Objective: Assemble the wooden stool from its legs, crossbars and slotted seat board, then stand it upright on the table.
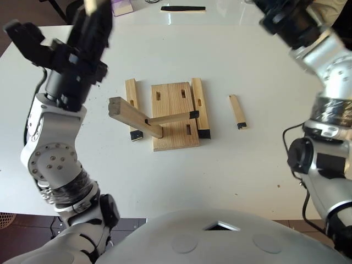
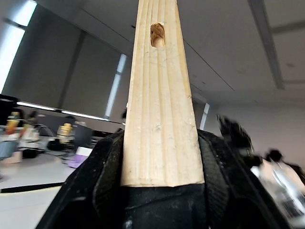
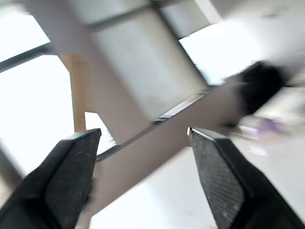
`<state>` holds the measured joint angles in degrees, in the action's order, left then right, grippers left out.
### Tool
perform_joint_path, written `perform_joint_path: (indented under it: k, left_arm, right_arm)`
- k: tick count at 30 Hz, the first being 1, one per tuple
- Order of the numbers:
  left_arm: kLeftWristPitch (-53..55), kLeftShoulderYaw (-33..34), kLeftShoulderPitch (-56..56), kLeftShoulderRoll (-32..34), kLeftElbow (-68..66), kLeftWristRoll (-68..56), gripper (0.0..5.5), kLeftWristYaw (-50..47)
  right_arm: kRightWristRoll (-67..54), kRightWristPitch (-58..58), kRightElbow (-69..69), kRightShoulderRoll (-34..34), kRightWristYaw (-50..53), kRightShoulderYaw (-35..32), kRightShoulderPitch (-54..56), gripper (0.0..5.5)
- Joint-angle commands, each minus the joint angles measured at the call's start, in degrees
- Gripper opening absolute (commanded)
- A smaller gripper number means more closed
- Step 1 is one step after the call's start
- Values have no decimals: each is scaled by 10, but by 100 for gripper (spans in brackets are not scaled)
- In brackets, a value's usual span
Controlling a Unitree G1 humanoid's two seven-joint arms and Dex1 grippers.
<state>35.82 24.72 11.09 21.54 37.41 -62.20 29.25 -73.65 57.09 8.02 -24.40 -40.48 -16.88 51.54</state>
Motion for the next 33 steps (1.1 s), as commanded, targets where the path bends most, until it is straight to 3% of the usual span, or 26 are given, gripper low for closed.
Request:
perform_joint_path:
  k: [1, 7, 22, 30, 33]
  left_arm:
    - [4, -19, -26, 64, 24, -16, 203, 80]
    - [2, -21, -41, 119, 19, -46, 203, 131]
    - [-18, -66, -60, 130, 17, -43, 203, 162]
    - [-20, -68, -68, 145, 10, -36, 203, 176]
    - [-22, -70, -70, 148, 6, -35, 203, 179]
  right_arm:
    - [-50, 71, -37, -34, -41, 10, 54, 337]
    - [-23, 91, -58, -55, -96, 49, 71, 337]
    - [-15, 97, -51, -57, -132, 45, 91, 337]
    - [-2, 94, -47, -67, -156, 43, 77, 222]
    - [3, 92, -52, -70, -164, 47, 75, 211]
